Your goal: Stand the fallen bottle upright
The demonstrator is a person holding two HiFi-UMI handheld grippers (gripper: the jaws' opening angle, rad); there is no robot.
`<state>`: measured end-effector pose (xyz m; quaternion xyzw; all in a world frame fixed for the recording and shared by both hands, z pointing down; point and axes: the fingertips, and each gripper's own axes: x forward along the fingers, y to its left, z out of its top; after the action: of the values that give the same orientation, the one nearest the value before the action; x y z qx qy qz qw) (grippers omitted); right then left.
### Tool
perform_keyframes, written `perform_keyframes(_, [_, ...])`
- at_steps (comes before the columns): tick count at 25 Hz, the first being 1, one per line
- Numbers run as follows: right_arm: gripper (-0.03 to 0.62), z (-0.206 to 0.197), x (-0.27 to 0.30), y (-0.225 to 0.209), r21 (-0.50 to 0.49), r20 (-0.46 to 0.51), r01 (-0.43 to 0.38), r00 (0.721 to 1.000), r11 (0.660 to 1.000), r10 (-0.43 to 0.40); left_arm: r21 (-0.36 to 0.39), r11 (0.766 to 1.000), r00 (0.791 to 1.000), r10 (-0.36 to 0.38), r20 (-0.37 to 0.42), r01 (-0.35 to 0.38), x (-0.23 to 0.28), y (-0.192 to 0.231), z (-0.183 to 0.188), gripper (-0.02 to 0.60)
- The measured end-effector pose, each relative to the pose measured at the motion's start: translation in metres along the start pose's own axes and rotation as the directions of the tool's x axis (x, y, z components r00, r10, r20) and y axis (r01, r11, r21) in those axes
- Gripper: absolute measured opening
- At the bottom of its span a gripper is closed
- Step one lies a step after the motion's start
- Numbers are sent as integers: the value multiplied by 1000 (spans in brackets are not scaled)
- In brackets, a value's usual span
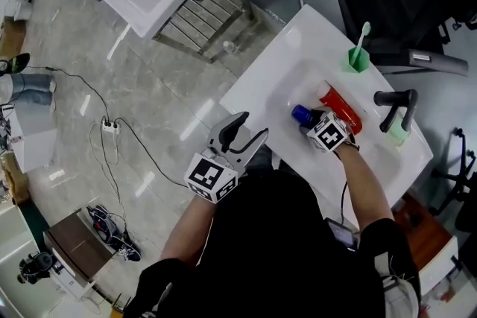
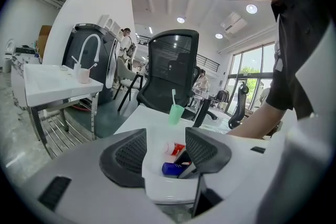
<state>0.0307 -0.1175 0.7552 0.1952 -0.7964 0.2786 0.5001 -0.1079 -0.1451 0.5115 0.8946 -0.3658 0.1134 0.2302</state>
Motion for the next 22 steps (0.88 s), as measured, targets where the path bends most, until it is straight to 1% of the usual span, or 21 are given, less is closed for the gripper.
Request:
perform_keyframes(2, [275,5,-2,2,96,95,-40,995,995,31,-3,1000,999,-22,-24,22,5,-2,-6,245])
perform_keyframes(3, [275,8,-4,4,125,134,-56,990,991,39,-6,999,998,-39,-42,39,8,-3,-9,245])
perform_keyframes(5, [272,12,-6,8,152,191,-102,979,983,72,-22,997,995,-74,-73,72,15,-5,-17,245])
perform_keyframes(6, [268,14,-7,11,173,216,-145,970,974,106,-37,996,993,-88,-80,85,19,-5,-19,245])
perform_keyframes(7, [265,17,-8,14,206,243,-208,957,956,156,-53,994,992,-99,-83,95,23,-5,-21,245])
perform_keyframes(8, [259,20,-10,18,247,269,-286,938,926,219,-65,993,991,-106,-84,101,27,-5,-23,245])
perform_keyframes(10, [252,28,-14,28,315,316,-433,887,845,338,-69,992,989,-115,-92,108,31,-6,-25,245])
perform_keyframes(11, [250,30,-16,30,334,334,-480,865,811,375,-67,992,988,-116,-98,110,31,-6,-27,245])
perform_keyframes(12, [242,32,-19,29,348,349,-511,848,786,398,-65,992,988,-116,-105,110,31,-6,-29,245])
perform_keyframes(13, [236,33,-22,27,359,365,-533,836,766,410,-65,992,987,-116,-110,109,31,-6,-30,245])
perform_keyframes(14, [208,34,-24,23,368,378,-545,828,753,415,-66,992,987,-114,-114,107,30,-5,-32,245])
perform_keyframes(15, [182,35,-27,19,371,385,-547,826,750,412,-67,992,987,-113,-117,105,28,-4,-33,245])
perform_keyframes(16, [170,37,-27,16,366,381,-539,831,759,406,-67,992,987,-111,-119,103,26,-3,-34,244])
perform_keyframes(17, [166,38,-27,15,354,371,-522,840,776,396,-67,993,987,-109,-122,101,24,-1,-35,244])
perform_keyframes(20, [161,40,-26,15,293,331,-453,874,842,355,-68,993,987,-104,-125,96,20,1,-38,242])
perform_keyframes(22, [161,40,-24,16,247,299,-412,893,877,336,-72,993,987,-105,-123,96,19,2,-38,241])
